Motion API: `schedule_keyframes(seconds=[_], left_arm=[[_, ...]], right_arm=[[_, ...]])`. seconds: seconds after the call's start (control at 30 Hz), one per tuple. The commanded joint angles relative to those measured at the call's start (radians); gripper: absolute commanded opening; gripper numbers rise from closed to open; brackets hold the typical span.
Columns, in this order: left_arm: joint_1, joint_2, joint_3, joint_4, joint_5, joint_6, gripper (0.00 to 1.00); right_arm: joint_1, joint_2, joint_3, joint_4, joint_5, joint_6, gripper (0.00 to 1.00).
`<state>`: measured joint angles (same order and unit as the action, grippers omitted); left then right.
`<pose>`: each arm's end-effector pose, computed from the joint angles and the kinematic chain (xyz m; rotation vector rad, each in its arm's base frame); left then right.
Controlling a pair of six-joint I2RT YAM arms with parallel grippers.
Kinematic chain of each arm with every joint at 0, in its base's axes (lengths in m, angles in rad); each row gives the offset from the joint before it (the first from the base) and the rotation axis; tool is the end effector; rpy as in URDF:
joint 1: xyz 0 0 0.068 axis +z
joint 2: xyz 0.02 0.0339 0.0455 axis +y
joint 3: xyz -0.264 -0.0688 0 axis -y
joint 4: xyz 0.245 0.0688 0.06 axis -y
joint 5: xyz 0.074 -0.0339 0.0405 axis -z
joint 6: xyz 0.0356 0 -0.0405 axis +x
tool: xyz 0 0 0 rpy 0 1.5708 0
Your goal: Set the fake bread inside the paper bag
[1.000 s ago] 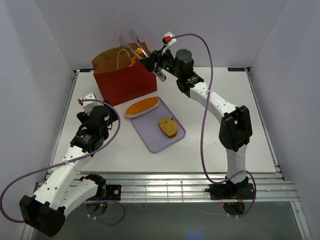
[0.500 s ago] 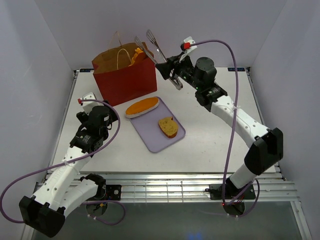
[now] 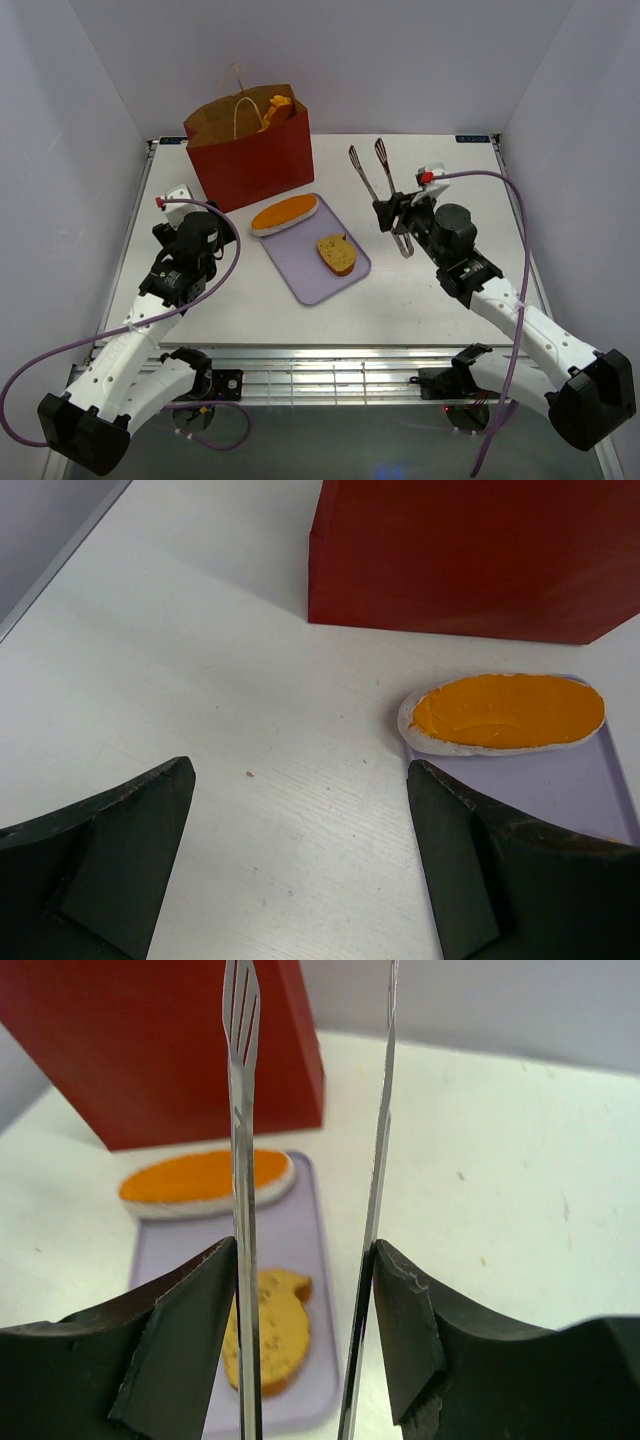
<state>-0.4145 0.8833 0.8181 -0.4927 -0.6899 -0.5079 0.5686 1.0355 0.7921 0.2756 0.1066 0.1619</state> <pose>0.1802 -0.0545 0.3077 -0.4807 1.9356 0.1465 0.2101 0.1298 0.3433 -0.2305 1.5427 0.4969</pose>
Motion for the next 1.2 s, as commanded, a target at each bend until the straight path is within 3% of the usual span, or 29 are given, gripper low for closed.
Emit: schedule_keyframes(seconds=[0.0,0.17,0.33,0.8,1.17], left_arm=[[-0.001,-0.027,0.006,0.008,0.012,0.008,0.98],[-0.001,-0.017,0.003,0.008,0.012,0.009,0.98],[-0.001,-0.012,0.004,0.009,0.021,0.011,0.98],[-0.001,-0.023,0.004,0.011,0.029,0.011,0.98],[-0.001,-0.037,0.003,0.016,0.050,0.009,0.98]], right_arm=[[-0.019,-0.078,-0.117,0.022,0.140,0.039,0.62],[-0.039,-0.109,-0.302,0.062,0.177,0.079,0.61],[-0.044,-0.054,-0.372,0.146,0.185,0.106,0.61],[-0.062,0.267,-0.301,0.240,0.194,0.117,0.65],[-0.062,0.385,-0.258,0.247,0.180,0.122,0.68]])
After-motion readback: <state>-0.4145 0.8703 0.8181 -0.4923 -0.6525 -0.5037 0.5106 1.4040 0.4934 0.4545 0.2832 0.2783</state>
